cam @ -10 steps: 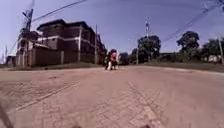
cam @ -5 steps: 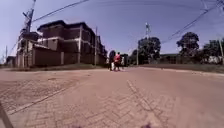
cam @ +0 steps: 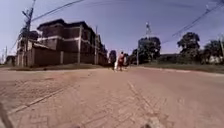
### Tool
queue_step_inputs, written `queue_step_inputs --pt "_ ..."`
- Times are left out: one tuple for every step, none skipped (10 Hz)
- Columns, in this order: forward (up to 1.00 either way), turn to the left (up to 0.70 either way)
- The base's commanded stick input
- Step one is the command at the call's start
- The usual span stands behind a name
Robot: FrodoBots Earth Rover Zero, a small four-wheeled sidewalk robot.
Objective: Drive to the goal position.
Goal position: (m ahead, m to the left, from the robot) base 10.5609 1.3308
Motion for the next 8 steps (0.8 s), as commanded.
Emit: queue_step_inputs --pt "0.30 0.00" --pt "0.30 0.00" --pt "0.30 0.00" --pt "0.30 0.00" --pt "0.30 0.00" --pt "0.30 0.00" --pt "0.30 0.02" --pt "0.30 0.15"
